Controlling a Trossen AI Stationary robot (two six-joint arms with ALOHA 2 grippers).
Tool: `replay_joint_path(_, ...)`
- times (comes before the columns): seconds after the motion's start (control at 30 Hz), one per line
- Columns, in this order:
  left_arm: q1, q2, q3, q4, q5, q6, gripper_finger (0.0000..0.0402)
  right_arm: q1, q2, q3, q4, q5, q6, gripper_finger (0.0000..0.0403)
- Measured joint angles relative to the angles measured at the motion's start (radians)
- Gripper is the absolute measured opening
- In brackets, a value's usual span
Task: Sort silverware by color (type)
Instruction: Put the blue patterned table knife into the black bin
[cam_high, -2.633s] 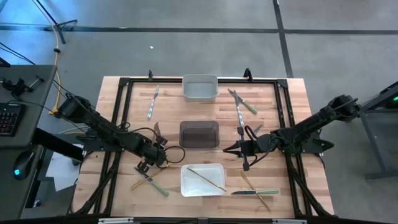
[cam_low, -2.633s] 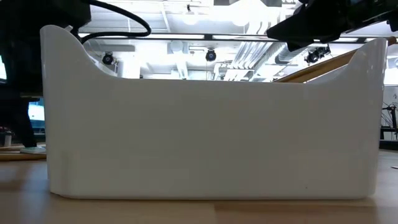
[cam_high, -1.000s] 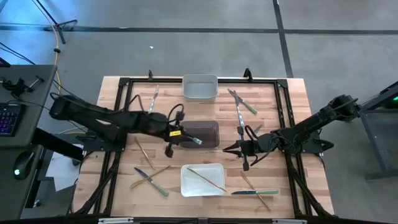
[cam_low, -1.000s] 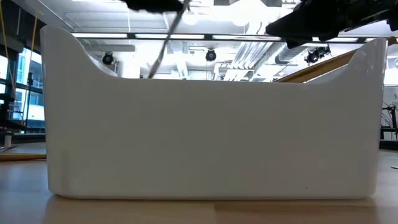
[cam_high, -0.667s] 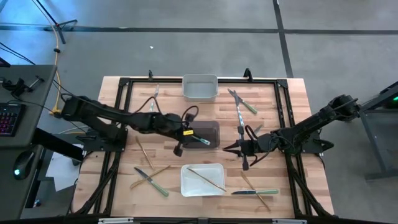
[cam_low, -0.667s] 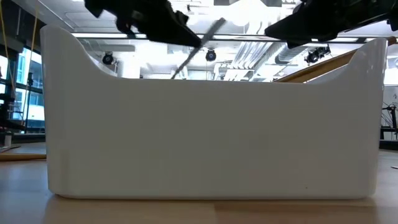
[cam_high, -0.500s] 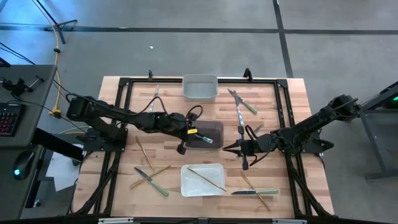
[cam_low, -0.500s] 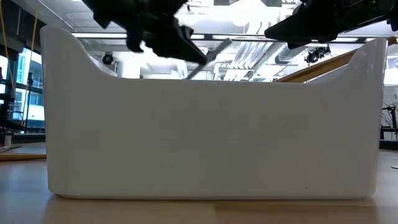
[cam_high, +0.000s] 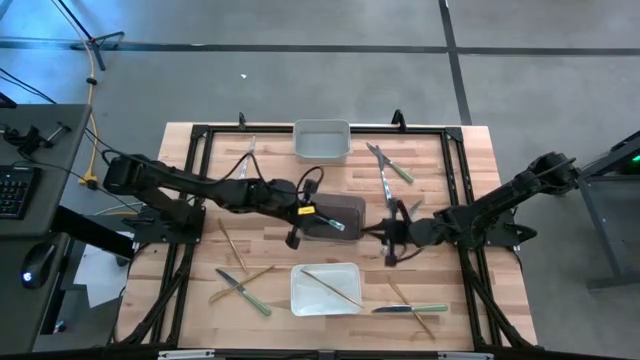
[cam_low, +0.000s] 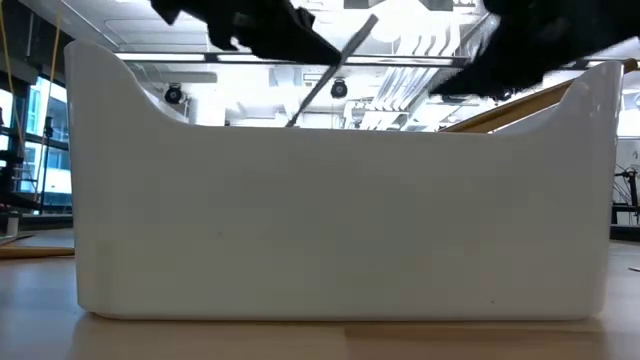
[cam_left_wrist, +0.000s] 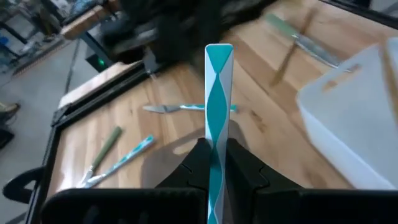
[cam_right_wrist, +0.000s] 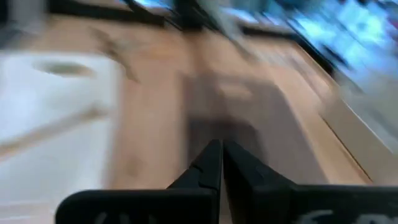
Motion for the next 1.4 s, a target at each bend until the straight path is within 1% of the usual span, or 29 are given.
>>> replay_joint_path(0.07, -0.005, -0.011, 0.005, -0.005, 0.000, 0.001, 0.0014, -0.026, 0.000, 0.000, -0.116, 0.060, 0.120, 0.0000)
replay_joint_path(0.13, -0.007, -0.017, 0.006, -0.015, 0.001, -0.002, 0.0014, -0.065, 0.008, 0.000, -0.193, 0.066, 0.227, 0.0000)
replay_joint_path(0.2, -0.006, -0.017, 0.006, -0.020, 0.000, -0.005, 0.0014, -0.107, 0.030, 0.000, -0.240, 0.067, 0.287, 0.0000)
replay_joint_path(0.3, -0.006, -0.017, 0.006, -0.018, -0.001, -0.005, 0.0014, -0.167, 0.079, 0.000, -0.249, 0.042, 0.319, 0.0000)
replay_joint_path(0.47, -0.006, -0.017, 0.006, -0.021, -0.001, -0.005, 0.0012, -0.233, 0.169, 0.000, -0.158, -0.018, 0.311, 0.0000)
replay_joint_path(0.57, -0.006, -0.017, 0.006, -0.021, -0.001, -0.006, 0.0012, -0.250, 0.215, 0.000, -0.080, -0.031, 0.284, 0.0000)
replay_joint_path(0.7, -0.006, -0.017, 0.006, -0.025, -0.001, -0.006, 0.0012, -0.258, 0.237, 0.000, -0.003, -0.032, 0.245, 0.0000)
replay_joint_path(0.87, -0.002, -0.016, 0.014, -0.018, 0.010, 0.036, 0.0012, -0.257, 0.219, 0.000, 0.027, -0.031, 0.186, 0.0000)
replay_joint_path(1.03, 0.028, -0.010, 0.038, -0.017, 0.124, 0.074, 0.0012, -0.236, 0.152, 0.000, 0.005, 0.006, 0.169, 0.0000)
replay_joint_path(1.17, 0.057, 0.017, 0.038, -0.042, 0.180, 0.073, 0.0012, -0.212, 0.104, 0.000, -0.041, 0.022, 0.167, 0.0000)
replay_joint_path(1.4, 0.056, 0.109, 0.038, -0.041, 0.176, 0.072, 0.0012, -0.194, 0.087, 0.000, -0.067, 0.022, 0.168, 0.0000)
